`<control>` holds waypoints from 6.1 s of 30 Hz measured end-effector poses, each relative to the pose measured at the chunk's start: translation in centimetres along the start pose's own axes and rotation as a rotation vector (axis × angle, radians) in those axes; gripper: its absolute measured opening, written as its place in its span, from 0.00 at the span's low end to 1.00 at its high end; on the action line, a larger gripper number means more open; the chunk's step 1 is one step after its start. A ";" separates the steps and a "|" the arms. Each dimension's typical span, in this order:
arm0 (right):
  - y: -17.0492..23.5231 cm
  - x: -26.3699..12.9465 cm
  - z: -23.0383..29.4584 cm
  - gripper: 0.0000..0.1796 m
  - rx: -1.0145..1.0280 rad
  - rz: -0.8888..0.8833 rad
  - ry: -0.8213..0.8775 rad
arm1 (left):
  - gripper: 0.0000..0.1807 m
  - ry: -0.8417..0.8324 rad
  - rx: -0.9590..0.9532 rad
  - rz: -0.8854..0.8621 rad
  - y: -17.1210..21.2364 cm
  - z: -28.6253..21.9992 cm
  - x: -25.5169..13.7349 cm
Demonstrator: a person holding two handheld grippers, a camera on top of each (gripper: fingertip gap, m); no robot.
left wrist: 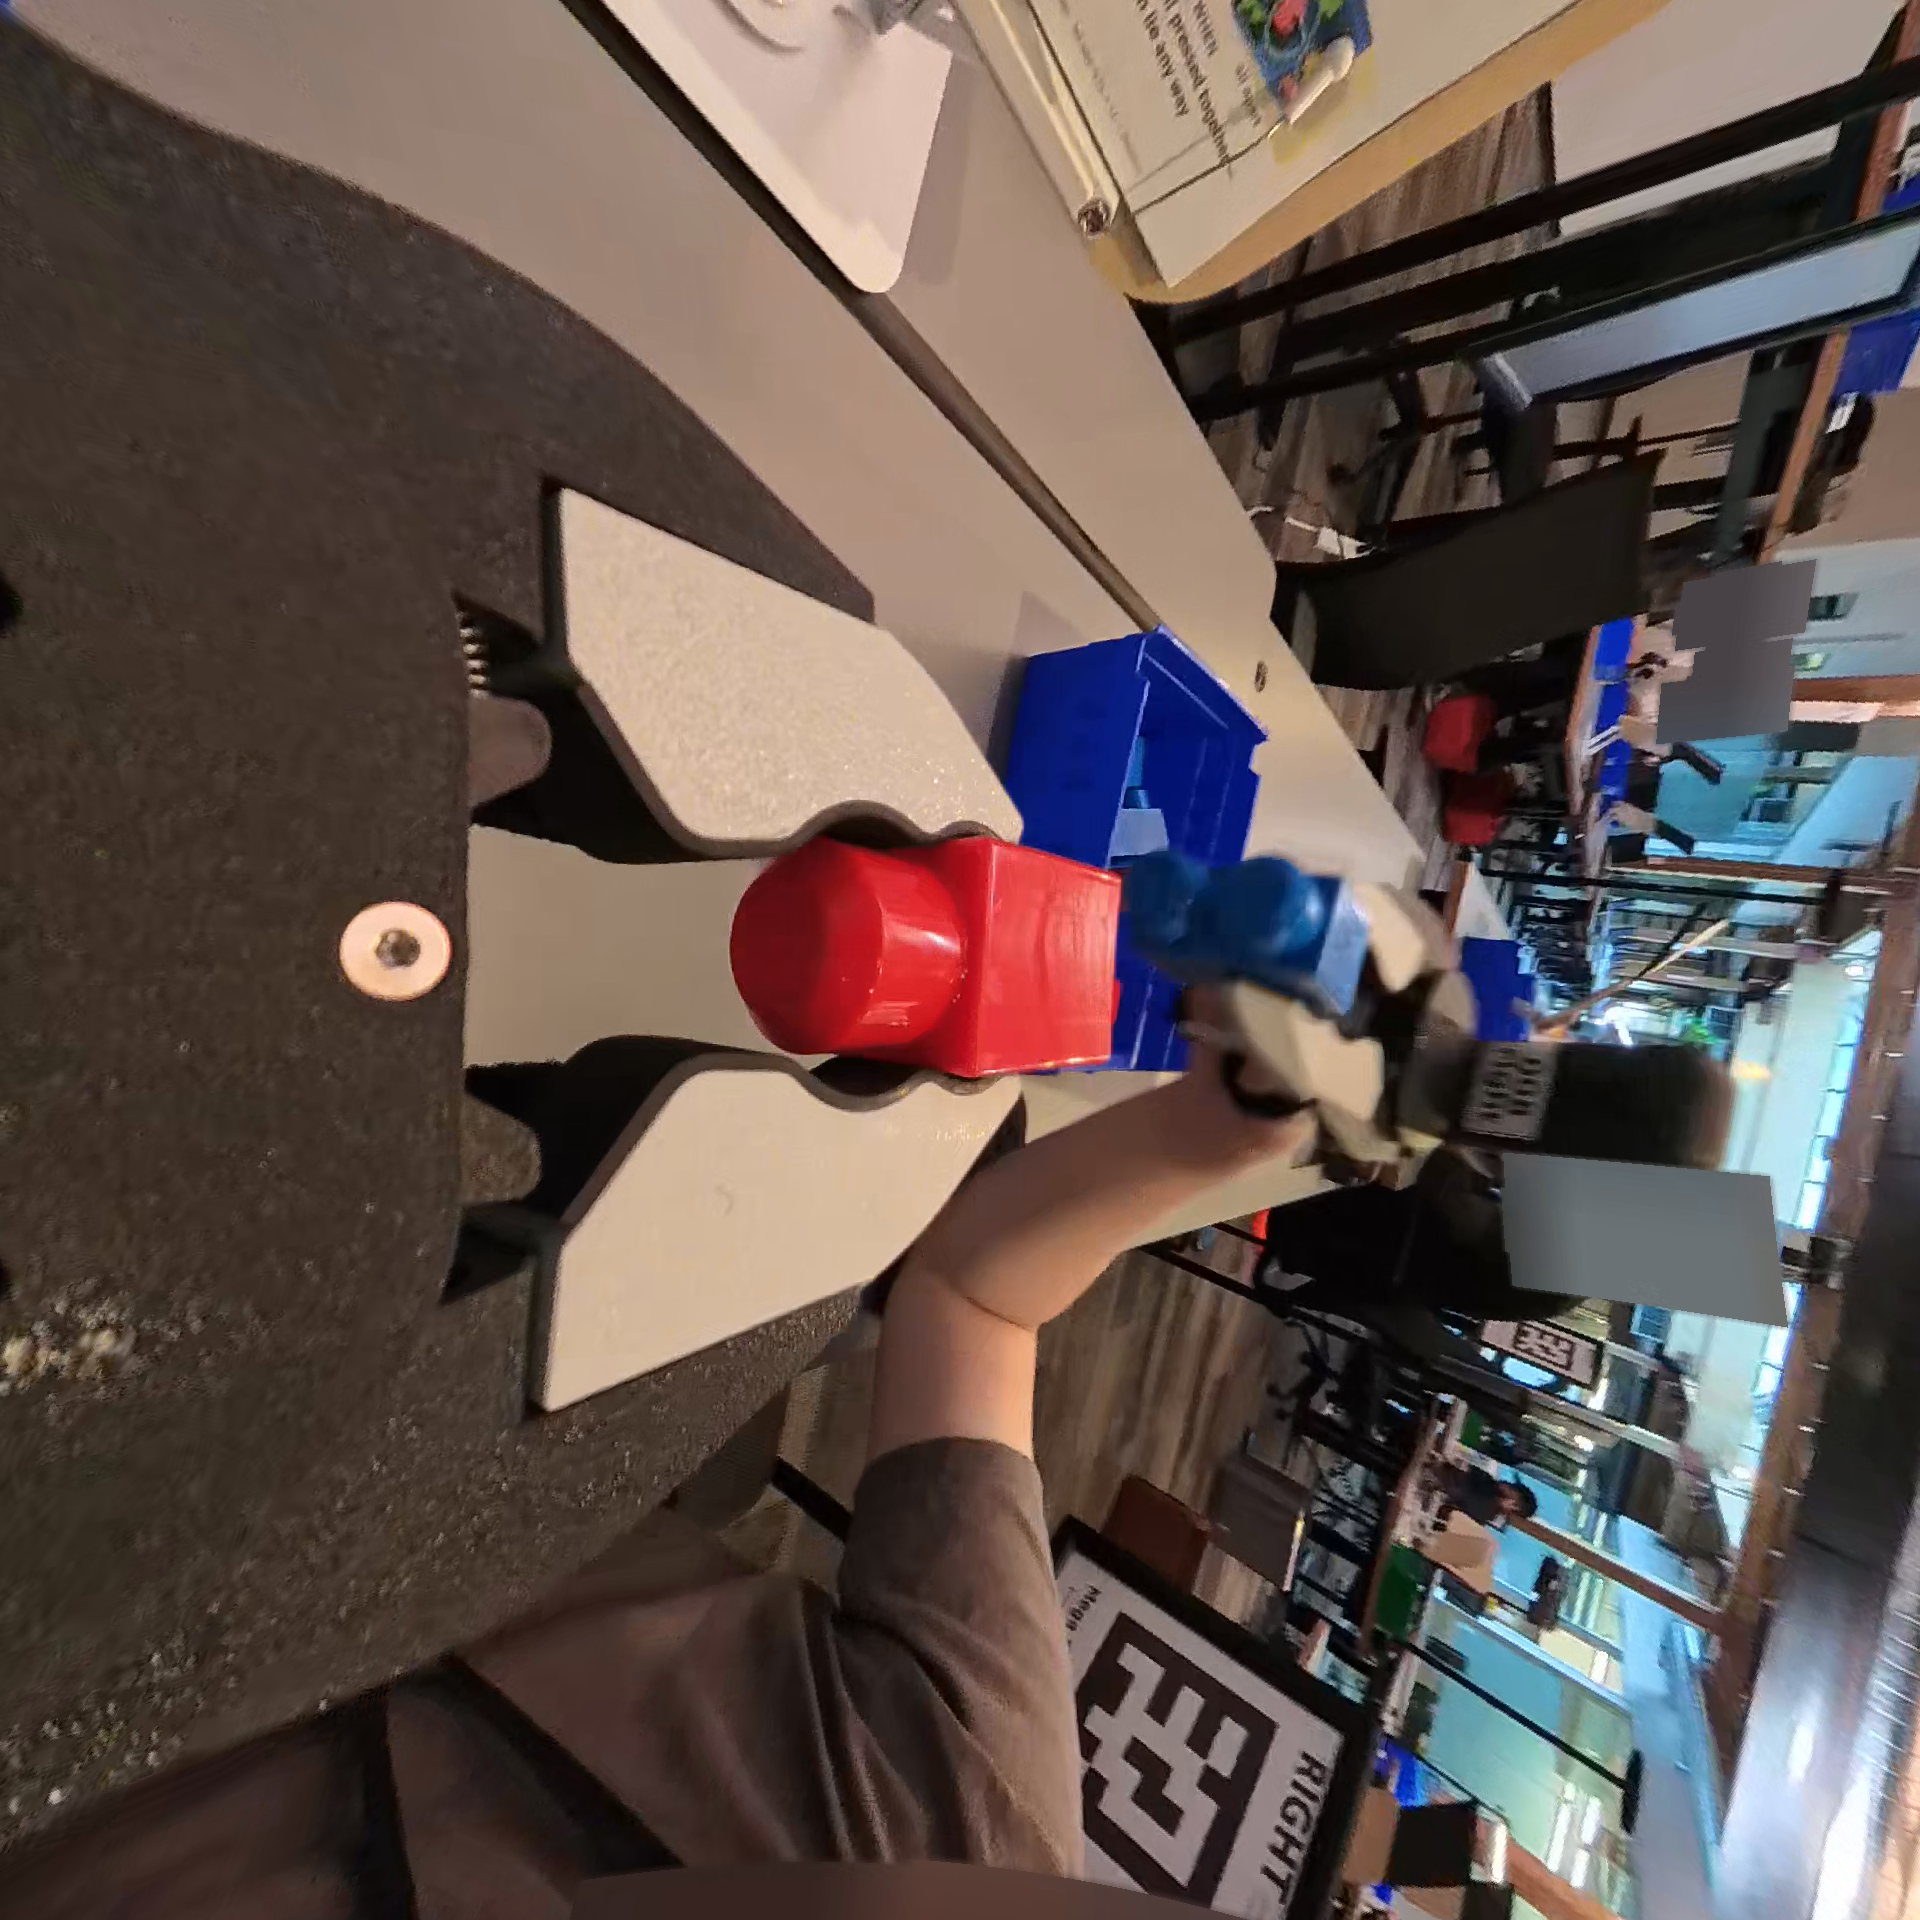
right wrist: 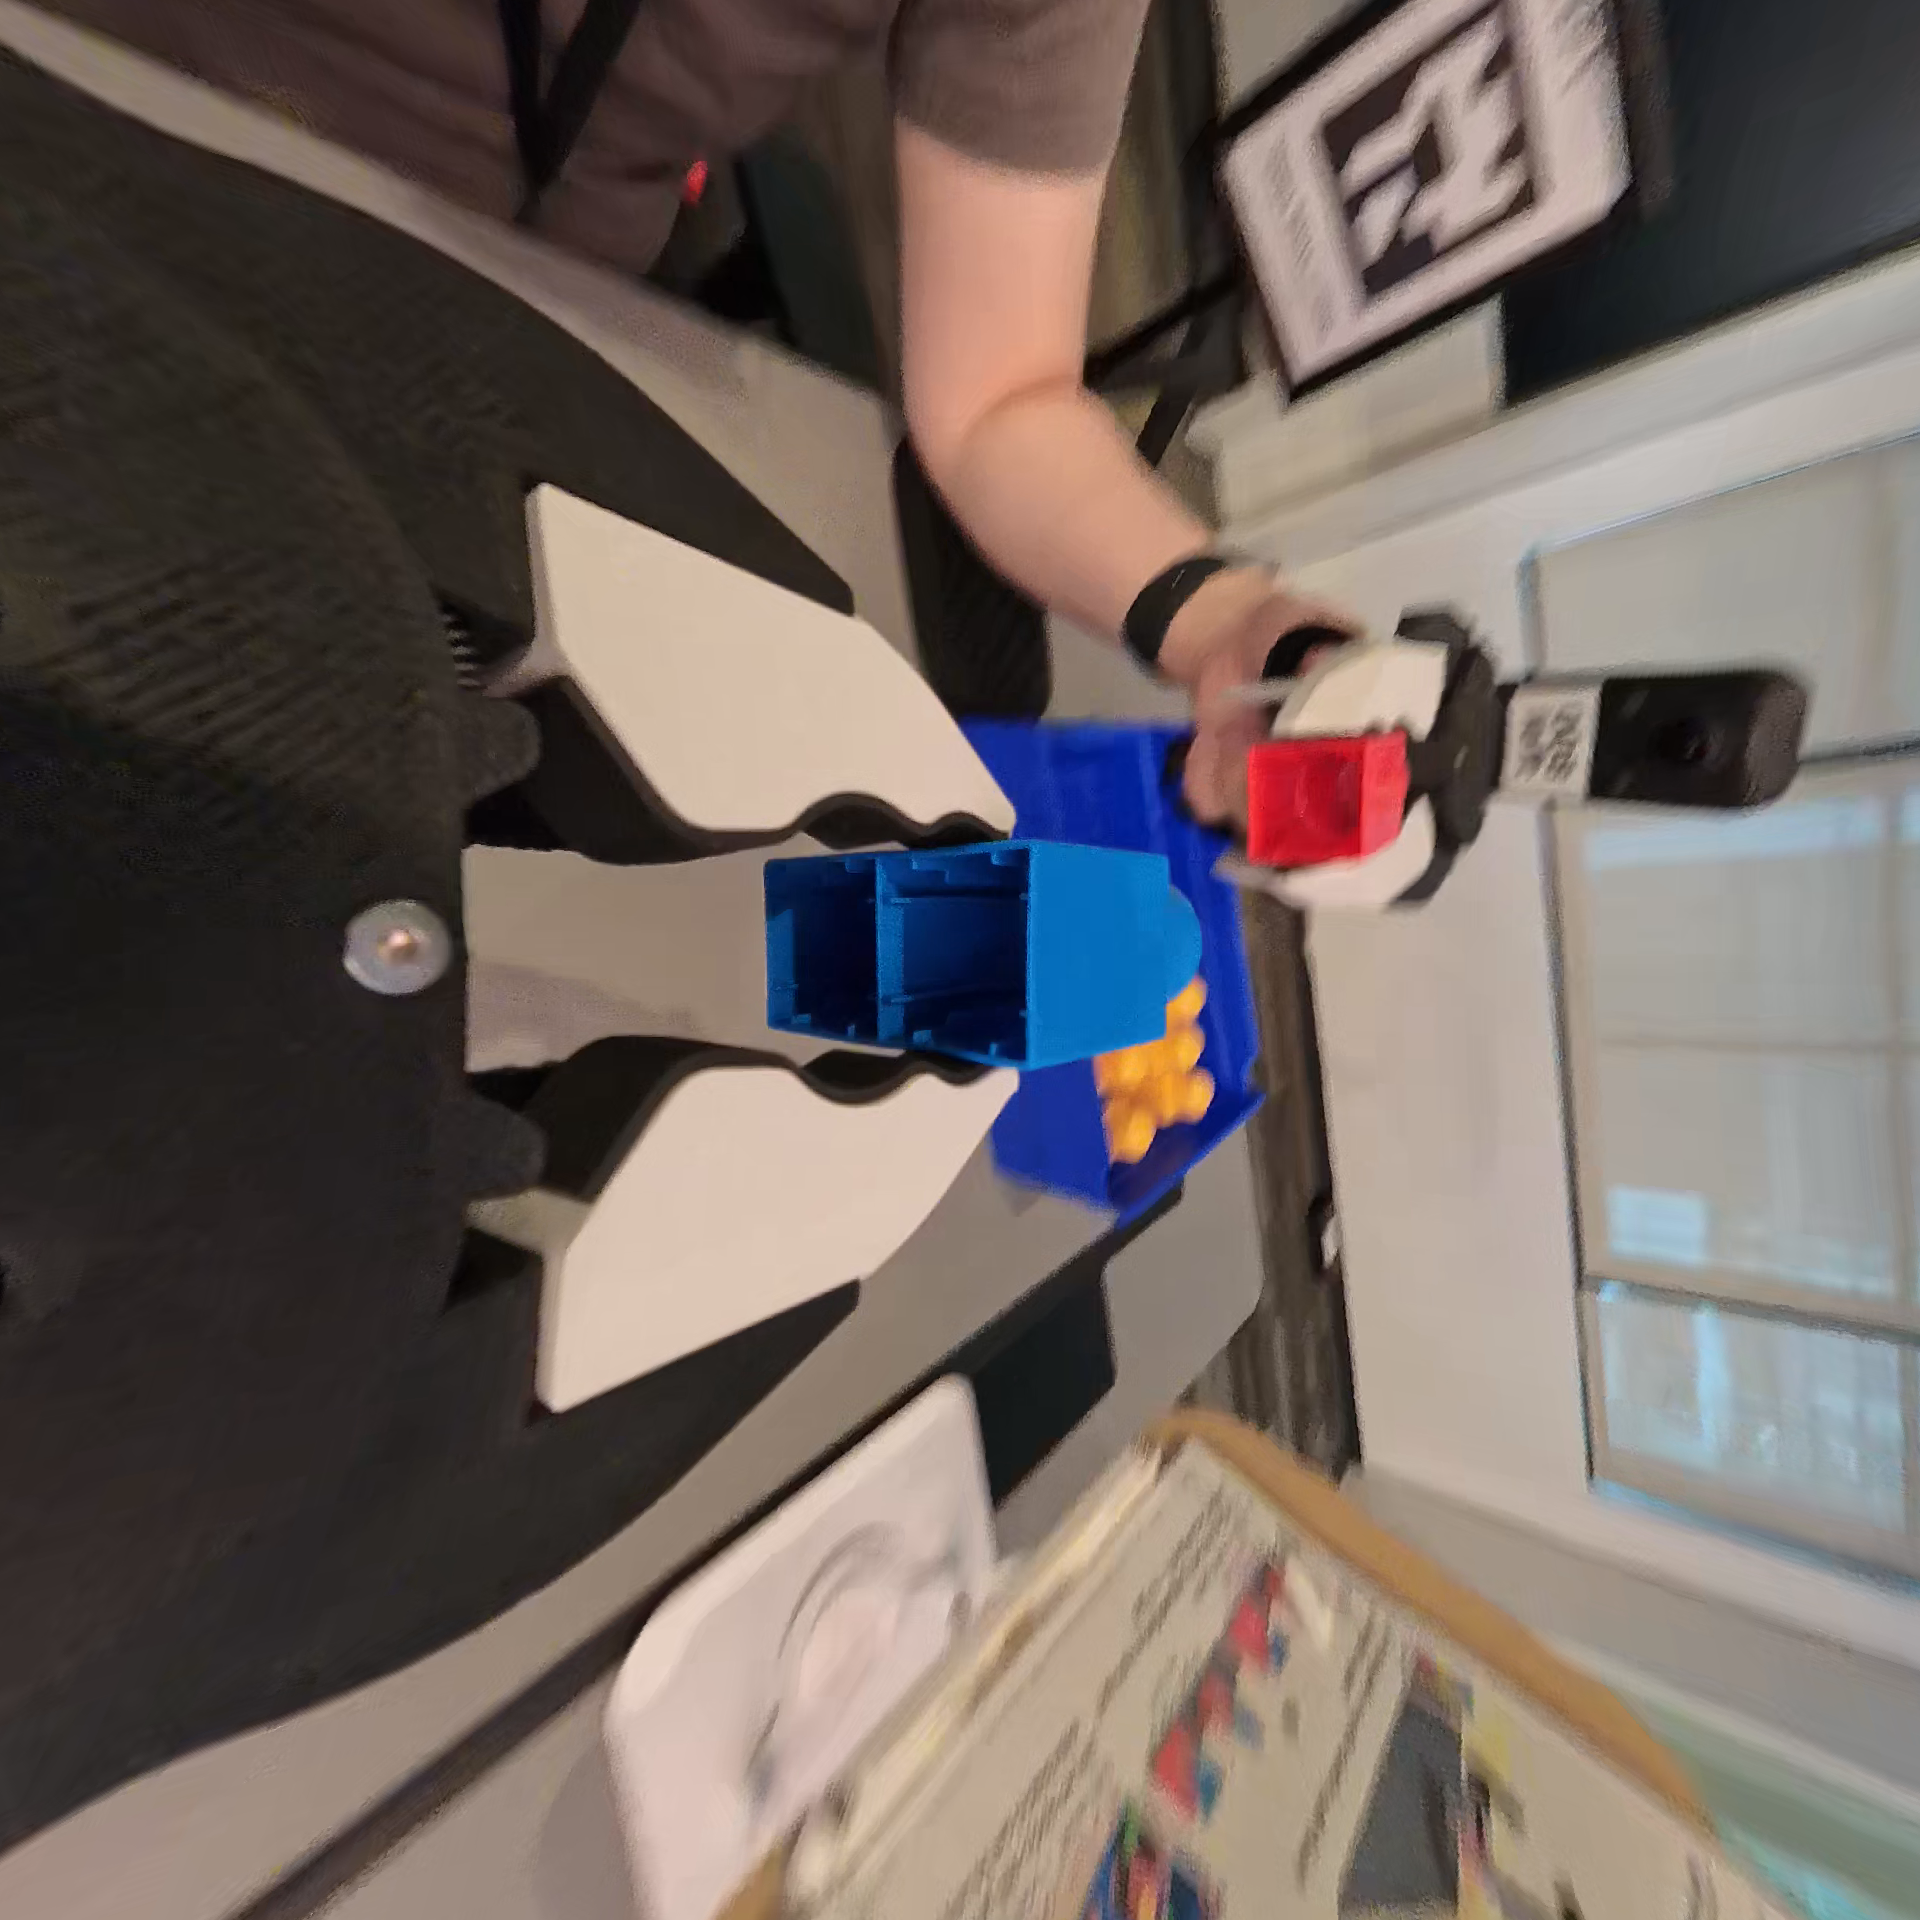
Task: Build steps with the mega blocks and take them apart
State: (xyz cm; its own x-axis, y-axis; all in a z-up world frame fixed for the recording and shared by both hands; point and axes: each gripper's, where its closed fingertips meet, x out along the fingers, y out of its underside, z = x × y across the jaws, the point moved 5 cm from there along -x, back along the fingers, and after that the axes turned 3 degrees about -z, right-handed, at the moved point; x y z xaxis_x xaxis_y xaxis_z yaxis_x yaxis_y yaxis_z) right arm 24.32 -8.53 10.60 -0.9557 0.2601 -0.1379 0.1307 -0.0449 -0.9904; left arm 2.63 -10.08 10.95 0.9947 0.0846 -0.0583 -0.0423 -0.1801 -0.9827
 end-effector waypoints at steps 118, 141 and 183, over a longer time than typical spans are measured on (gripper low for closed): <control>2.1 7.4 4.8 0.20 -0.032 -0.066 -0.178 | 0.21 0.087 0.067 -0.027 1.4 -1.3 2.7; 1.8 4.9 1.6 0.21 0.037 -0.155 -0.139 | 0.20 0.016 0.047 0.028 4.3 1.0 5.8; 13.2 -19.6 -8.9 0.36 0.181 1.000 0.770 | 0.20 0.018 -0.005 0.193 4.7 0.6 4.3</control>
State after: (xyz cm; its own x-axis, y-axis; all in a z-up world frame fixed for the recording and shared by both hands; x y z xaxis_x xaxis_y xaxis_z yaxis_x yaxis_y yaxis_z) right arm 47.15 -5.68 0.17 -0.0543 0.5247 -0.8496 0.6066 -0.6585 -0.4455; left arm 6.65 -9.95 6.00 0.9697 0.0304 -0.2424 -0.2320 -0.1966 -0.9527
